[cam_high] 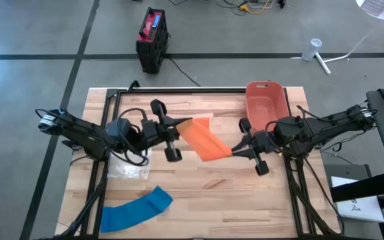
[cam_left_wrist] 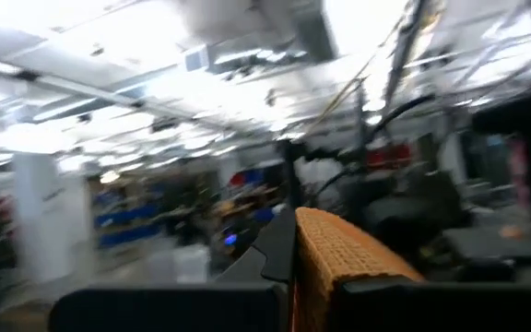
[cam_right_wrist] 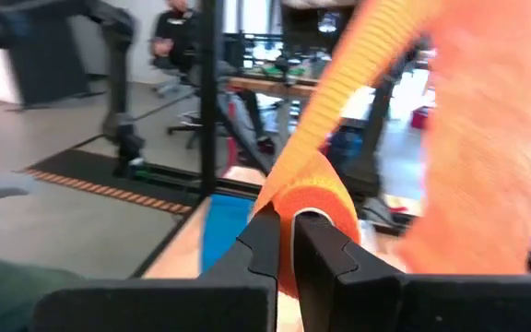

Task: Roll bandage
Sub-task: Roll the orange bandage

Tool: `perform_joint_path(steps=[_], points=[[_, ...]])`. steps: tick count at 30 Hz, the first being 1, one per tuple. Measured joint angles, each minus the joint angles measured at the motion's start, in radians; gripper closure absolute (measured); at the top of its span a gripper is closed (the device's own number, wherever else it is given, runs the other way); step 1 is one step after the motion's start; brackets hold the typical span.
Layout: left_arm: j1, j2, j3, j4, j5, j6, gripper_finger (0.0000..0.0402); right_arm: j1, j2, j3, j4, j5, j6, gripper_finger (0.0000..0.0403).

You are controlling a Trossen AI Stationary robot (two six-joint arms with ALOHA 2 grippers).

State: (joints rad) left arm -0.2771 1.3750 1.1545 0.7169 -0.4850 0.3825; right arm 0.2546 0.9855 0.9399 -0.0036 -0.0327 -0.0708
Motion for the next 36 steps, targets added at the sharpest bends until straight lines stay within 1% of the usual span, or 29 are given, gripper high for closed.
perform_joint_path(steps=[2,7,11,14,18,20,26,32,36], points=[[-0.015,0.02,0.052,-0.056,0.009,0.024,0.0401,-0.003,0.0,0.0,-0.002,0.028,0.0,0.0394],[-0.035,0.066,0.216,-0.284,0.012,0.039,0.0401,-0.015,0.0,-0.002,-0.039,0.082,0.015,0.0394],[-0.048,0.09,0.33,-0.429,0.012,0.039,0.0401,-0.018,0.0,-0.003,-0.053,0.085,0.019,0.0394],[-0.05,0.096,0.379,-0.508,-0.001,0.04,0.0401,-0.017,0.0,-0.003,-0.053,0.073,0.018,0.0394],[-0.047,0.096,0.383,-0.514,-0.037,0.054,0.0401,-0.017,0.0,-0.003,-0.05,-0.051,0.018,0.0394],[-0.042,0.096,0.378,-0.514,-0.074,0.062,0.0401,-0.013,0.001,-0.003,-0.042,-0.094,0.019,0.0394],[-0.032,0.096,0.362,-0.526,-0.138,0.077,0.0401,-0.004,0.006,-0.004,-0.043,-0.106,0.019,0.0394],[-0.023,0.096,0.36,-0.582,-0.216,0.075,0.0401,-0.003,0.006,-0.004,-0.014,-0.231,0.019,0.0394],[-0.013,0.096,0.339,-0.594,-0.23,0.042,0.0401,0.007,0.006,-0.004,-0.001,-0.237,0.018,0.0394]])
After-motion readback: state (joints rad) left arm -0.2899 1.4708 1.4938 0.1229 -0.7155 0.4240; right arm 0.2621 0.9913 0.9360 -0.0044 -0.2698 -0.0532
